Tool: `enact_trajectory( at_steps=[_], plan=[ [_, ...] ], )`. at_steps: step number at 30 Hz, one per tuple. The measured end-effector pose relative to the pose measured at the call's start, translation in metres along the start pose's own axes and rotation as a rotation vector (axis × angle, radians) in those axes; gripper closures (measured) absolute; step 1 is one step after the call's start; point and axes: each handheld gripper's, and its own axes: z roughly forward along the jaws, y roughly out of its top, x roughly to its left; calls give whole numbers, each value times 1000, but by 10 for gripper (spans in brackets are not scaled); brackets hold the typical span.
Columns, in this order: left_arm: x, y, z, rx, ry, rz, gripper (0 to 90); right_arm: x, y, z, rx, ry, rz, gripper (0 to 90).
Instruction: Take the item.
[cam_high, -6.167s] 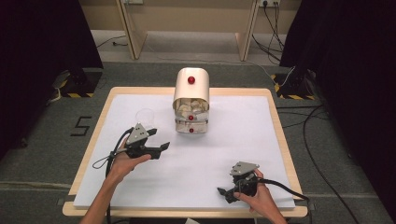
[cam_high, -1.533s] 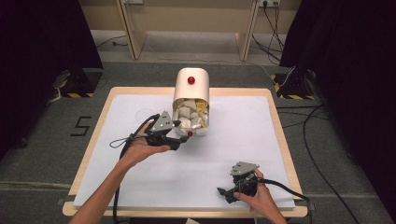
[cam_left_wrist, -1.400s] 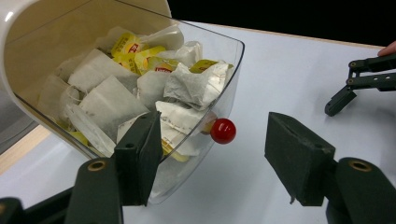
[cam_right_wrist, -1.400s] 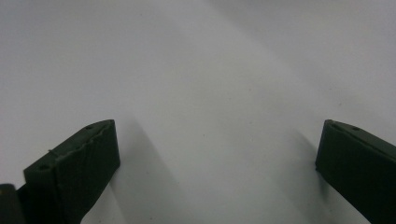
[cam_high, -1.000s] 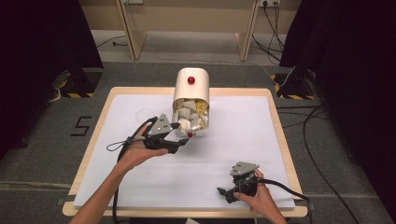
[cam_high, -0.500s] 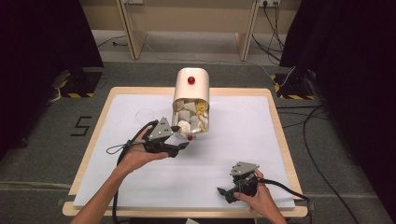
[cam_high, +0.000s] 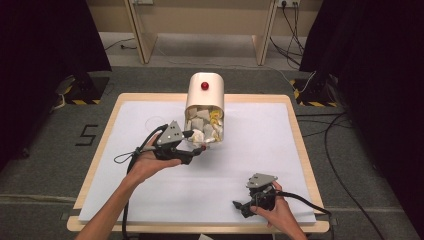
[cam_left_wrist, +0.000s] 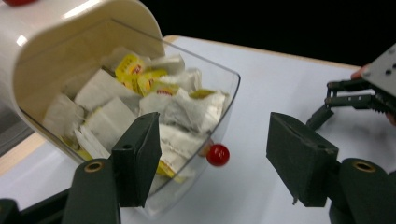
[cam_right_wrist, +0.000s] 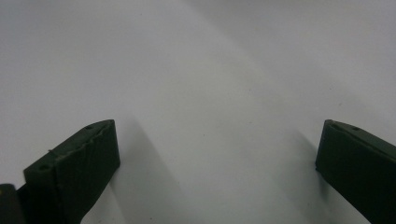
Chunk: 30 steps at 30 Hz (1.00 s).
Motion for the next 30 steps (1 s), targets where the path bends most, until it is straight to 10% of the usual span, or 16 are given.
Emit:
enact_trajectory(
  at_steps=[30],
  plan=[
    [19, 20, 49, 93, -68, -91, 543, 0, 0, 0, 0, -1, 1, 1]
  ],
)
